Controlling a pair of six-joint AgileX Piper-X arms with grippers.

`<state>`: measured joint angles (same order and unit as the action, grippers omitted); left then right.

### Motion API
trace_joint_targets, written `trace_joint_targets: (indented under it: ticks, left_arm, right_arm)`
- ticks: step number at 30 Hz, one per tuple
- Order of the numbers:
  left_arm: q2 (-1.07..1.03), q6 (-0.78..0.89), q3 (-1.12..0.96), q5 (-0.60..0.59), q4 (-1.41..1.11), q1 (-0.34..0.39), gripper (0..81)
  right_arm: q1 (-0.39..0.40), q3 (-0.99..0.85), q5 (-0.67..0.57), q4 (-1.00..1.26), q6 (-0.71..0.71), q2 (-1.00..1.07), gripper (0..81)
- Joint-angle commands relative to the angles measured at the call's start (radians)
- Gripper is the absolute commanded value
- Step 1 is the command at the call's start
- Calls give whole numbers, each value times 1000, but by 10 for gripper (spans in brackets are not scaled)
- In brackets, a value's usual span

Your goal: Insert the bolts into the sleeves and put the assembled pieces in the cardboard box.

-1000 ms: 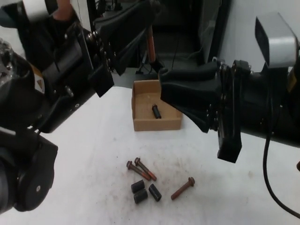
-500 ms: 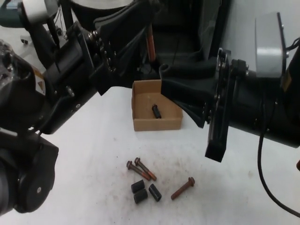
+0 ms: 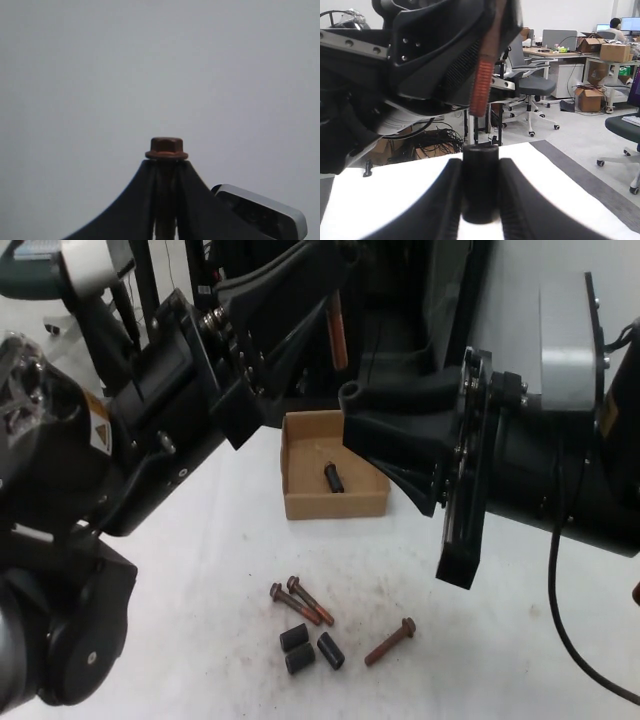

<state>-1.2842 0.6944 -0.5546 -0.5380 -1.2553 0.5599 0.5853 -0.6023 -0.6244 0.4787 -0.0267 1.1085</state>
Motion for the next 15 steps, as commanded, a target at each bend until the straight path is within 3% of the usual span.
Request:
trace_joint_targets:
  ticks: [1,15]
  left_arm:
    - [-10,-8,-2,-2,-5,5,4]
    - [-16,-8,-2,-1,12,5,4]
  right_arm:
    - [1,-13,21,4,4,-1,8]
    - [1,-13,21,26,-6,-1,8]
